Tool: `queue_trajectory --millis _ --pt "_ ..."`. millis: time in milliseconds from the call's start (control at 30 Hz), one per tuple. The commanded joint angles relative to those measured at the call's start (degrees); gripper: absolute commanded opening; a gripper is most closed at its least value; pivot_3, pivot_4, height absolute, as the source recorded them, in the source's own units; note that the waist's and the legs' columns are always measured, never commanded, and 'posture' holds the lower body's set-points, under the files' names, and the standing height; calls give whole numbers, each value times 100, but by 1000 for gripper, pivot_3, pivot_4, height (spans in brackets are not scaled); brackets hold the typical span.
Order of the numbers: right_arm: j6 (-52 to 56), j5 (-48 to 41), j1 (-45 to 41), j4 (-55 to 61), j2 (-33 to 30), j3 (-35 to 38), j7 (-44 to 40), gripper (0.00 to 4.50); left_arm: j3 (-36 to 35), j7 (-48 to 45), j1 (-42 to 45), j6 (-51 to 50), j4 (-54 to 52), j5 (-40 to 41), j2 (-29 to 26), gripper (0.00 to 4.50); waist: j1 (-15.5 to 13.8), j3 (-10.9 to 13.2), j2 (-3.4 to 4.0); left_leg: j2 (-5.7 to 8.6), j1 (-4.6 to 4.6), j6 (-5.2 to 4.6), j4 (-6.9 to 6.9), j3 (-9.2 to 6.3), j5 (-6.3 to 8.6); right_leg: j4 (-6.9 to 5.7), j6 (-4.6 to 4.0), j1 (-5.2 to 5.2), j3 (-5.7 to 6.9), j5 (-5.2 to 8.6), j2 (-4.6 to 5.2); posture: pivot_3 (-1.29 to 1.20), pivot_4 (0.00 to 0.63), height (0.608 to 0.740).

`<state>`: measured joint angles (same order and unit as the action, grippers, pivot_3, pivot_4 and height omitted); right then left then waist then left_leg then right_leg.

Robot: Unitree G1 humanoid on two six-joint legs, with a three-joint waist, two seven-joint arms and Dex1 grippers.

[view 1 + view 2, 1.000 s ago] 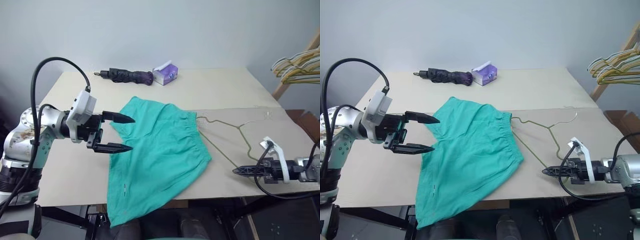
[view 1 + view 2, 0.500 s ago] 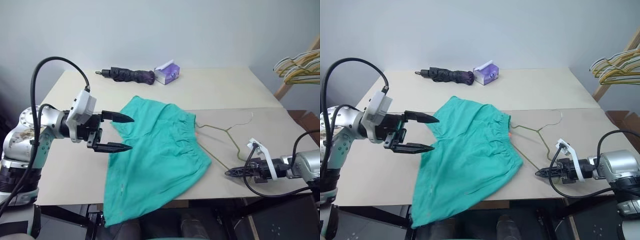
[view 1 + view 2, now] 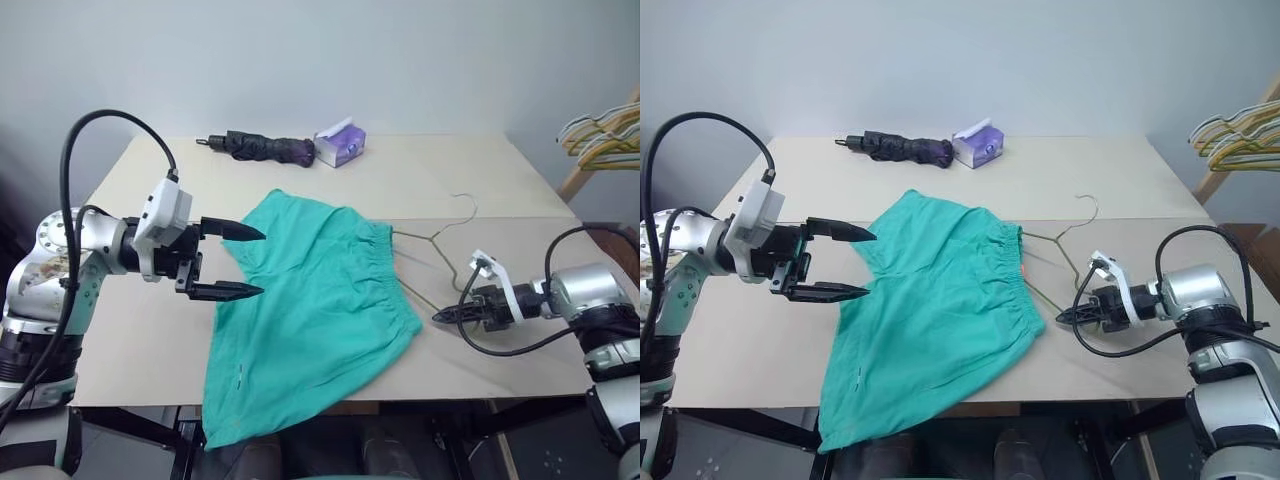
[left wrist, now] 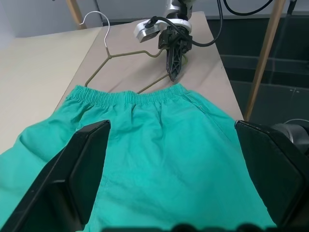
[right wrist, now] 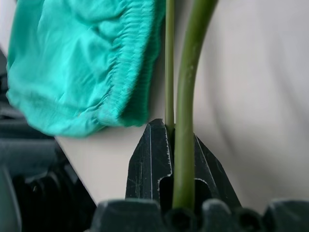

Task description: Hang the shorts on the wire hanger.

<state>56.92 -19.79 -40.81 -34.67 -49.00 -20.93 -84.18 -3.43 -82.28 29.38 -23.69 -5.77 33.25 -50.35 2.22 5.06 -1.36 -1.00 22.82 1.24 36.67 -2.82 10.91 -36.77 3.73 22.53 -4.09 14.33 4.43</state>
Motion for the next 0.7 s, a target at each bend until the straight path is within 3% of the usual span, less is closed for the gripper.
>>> queue_trajectory --millis 33,233,400,500,700 --pt "-226 278 -383 -354 70 -29 -126 0 -122 -29 113 126 -66 24 -57 4460 1 2 3 0 -1 0 0 1 0 -1 0 0 0 0 0 51 55 740" --pt "-498 492 -678 -1005 320 360 302 0 -151 13 38 118 -139 43 -48 4460 20 3 4 -1 -4 0 1 -1 0 -5 -2 0 0 -1 -2 47 51 740" --pt "-669 481 -373 -454 292 1062 1204 0 -138 0 -16 115 -158 45 -53 4460 11 3 4 1 2 0 1 -2 0 -2 -1 1 0 -1 0 13 42 740" --pt "-980 486 65 564 201 1427 1646 0 -104 -12 -11 118 -152 35 -39 4460 15 2 5 0 2 0 1 -2 0 -3 -1 2 2 -1 0 -11 35 740" --pt "-1190 632 1202 3715 -357 1598 2163 0 45 -132 276 252 130 -121 5 4460 57 1 9 0 22 0 2 0 0 -6 2 26 1 0 0 -58 30 740"
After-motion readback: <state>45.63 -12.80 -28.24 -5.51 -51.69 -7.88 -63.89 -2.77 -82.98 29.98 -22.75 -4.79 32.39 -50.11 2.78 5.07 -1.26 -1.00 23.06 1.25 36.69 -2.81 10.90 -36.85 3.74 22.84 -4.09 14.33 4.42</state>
